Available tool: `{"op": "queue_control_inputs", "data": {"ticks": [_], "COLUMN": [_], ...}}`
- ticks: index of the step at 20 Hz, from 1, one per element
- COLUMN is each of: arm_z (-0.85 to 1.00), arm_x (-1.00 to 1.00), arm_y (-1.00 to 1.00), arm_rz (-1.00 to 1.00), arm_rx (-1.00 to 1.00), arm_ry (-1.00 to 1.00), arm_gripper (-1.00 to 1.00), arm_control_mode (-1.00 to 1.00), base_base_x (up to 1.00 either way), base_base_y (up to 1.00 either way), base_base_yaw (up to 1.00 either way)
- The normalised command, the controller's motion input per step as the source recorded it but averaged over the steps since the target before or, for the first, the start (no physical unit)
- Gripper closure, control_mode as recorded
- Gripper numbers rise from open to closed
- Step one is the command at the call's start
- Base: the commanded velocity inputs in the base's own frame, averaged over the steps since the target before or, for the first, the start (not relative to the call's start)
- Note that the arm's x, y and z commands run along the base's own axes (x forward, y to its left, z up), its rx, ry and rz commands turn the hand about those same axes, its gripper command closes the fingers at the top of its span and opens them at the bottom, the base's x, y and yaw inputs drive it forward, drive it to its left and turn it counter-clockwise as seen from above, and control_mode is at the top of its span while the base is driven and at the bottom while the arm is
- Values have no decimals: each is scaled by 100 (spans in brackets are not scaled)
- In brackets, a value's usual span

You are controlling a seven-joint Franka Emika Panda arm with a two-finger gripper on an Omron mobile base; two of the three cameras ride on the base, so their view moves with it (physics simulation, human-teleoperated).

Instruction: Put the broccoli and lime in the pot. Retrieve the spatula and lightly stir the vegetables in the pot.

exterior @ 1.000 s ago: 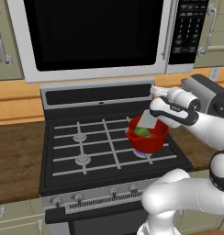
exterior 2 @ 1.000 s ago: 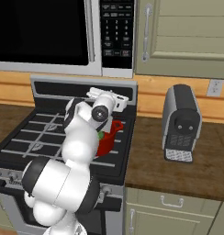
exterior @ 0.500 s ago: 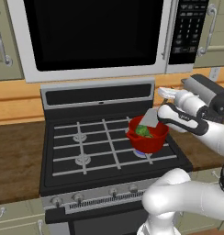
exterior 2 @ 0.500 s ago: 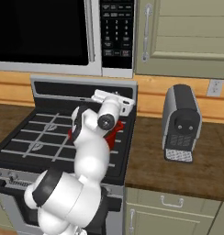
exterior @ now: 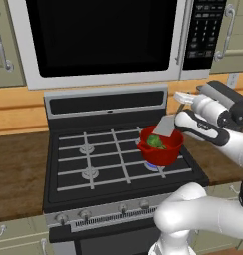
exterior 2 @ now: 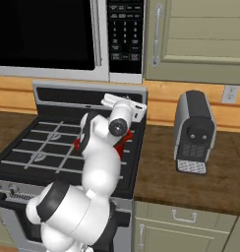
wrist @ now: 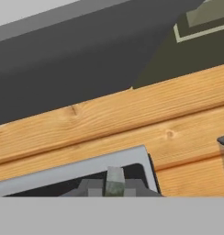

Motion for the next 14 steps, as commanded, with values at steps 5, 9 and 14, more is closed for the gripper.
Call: {"op": "queue_control_inputs", "data": {"ticks": [5, 9, 14], "arm_z": [0, 0, -8], "arm_x": [-29, 11, 49], "arm_y": [0, 1, 18], "arm_rz": [3, 5, 11], "arm_rx": [0, 0, 3], "arm_ry": [11, 9, 4], "arm_gripper": [100, 100, 100], "arm_control_mode": [-100, -100, -100], "base_base_x": [0, 0, 0], "base_base_y": [0, 0, 0], "base_base_yaw": [0, 0, 0]}}
